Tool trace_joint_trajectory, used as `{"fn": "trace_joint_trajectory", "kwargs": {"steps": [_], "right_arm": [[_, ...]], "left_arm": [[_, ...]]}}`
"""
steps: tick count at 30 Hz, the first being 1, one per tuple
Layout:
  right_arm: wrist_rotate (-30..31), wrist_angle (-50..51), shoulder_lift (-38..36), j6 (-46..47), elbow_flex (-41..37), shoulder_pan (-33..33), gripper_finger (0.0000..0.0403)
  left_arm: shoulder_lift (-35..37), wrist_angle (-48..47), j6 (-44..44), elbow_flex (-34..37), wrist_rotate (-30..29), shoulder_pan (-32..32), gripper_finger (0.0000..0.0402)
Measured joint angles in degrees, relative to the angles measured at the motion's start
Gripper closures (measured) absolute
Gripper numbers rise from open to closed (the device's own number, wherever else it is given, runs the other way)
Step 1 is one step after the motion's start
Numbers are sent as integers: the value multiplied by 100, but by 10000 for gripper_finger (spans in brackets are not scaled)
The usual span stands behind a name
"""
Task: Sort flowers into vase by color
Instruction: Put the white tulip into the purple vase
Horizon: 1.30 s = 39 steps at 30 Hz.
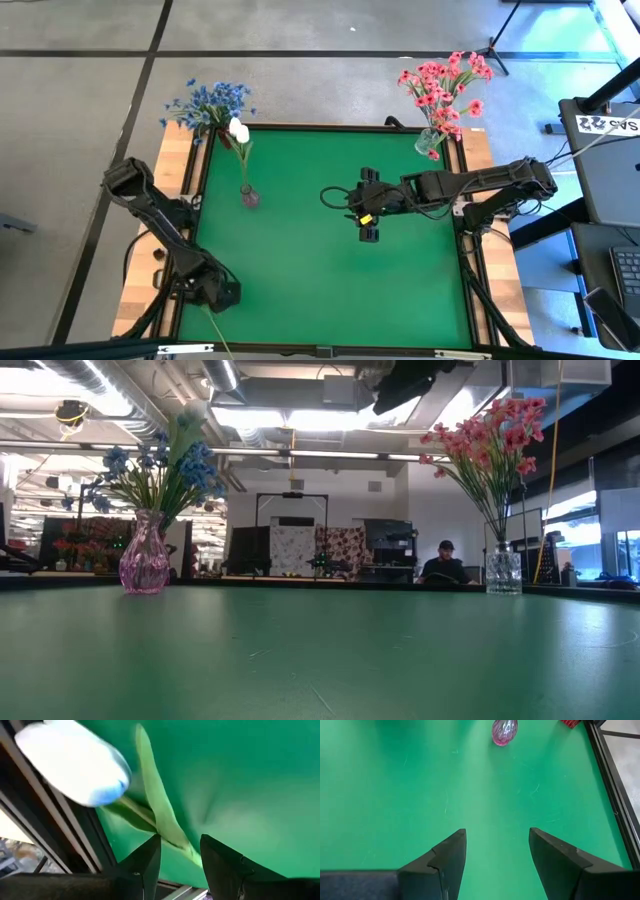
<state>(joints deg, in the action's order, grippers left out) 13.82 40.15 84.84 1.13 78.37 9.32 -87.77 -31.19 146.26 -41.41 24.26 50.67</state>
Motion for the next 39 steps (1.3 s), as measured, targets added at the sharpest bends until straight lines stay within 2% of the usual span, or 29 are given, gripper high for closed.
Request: {"fn": "trace_joint_trajectory", "kwargs": {"steps": [7,12,17,21,30,35,39], "right_arm": [[3,-10,0,2,0,0,189],[105,-27,0,2,0,-33,189],[93,-29,0,28,0,-160,189],[50,-83,0,31,0,-200,189],[-43,-113,0,74,0,-235,189],[-43,-216,0,72,0,-236,189],[-41,-351,0,72,0,-238,189]], "left_arm": [[6,52,-151,287,10,-215,268],[17,95,-610,236,-504,-586,269],[-4,18,-1202,-80,-1426,-989,269],[-4,-94,-1479,-331,-1639,-1194,269],[-2,-891,-1260,-987,-1596,-987,269],[-2,-1153,-682,-801,-1605,-670,269],[-2,-730,-625,-558,-1717,-640,269]]}}
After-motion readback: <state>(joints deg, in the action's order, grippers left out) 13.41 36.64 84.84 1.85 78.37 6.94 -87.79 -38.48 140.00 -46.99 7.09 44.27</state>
